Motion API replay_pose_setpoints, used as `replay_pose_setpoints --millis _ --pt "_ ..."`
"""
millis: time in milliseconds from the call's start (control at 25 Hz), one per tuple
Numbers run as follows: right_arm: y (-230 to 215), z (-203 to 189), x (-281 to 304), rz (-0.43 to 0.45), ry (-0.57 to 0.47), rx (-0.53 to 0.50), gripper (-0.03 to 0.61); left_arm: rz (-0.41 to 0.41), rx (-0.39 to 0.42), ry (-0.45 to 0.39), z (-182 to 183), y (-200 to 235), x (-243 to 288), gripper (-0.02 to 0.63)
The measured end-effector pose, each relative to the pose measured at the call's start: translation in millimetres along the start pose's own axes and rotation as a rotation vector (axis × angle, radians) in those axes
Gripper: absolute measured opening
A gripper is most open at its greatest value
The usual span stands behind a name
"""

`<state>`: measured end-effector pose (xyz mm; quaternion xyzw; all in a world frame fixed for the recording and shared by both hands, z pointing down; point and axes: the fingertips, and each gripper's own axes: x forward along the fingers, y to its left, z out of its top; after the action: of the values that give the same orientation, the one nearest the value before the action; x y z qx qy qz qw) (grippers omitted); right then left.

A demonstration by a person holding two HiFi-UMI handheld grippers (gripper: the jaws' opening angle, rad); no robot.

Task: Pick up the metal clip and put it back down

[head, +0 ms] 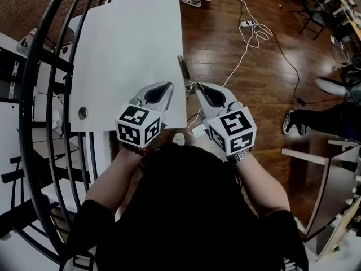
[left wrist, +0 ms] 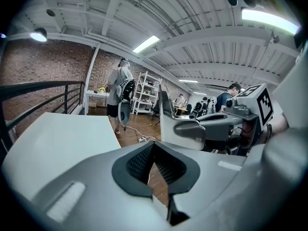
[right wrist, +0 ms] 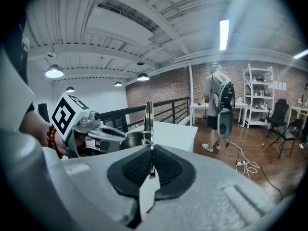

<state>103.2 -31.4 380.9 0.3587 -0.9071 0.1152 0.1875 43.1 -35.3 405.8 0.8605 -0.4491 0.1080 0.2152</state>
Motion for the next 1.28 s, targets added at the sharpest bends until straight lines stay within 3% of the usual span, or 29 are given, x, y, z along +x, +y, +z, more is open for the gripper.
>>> replay_pose_setpoints --millis 280,560,840,1040,1280 --pt "-10.6 7.5 27.0 0.056 0.028 -0.035 -0.006 0.051 -0.048 -0.024 3.6 22.4 10.8 0.017" --pt "-20.6 1.1 36.5 0.175 0.03 -0.061 -0.006 0.175 -0.092 -0.047 -1.8 26.9 16.8 0.017" --pt "-65.9 0.0 24.6 0.335 0.004 -0.086 -0.006 0.356 -0.124 -0.056 3.9 0.7 43.5 0.017" --pt "-116.5 2.2 -0.6 0.465 -0.007 -0.12 -0.006 0.487 -0.151 -0.075 16.1 -42.5 80.8 0.017" --pt "-155.1 4.0 -25.6 0.553 -0.017 -0.147 -0.006 0.591 -0.172 -0.115 30.1 -78.4 103.3 0.017"
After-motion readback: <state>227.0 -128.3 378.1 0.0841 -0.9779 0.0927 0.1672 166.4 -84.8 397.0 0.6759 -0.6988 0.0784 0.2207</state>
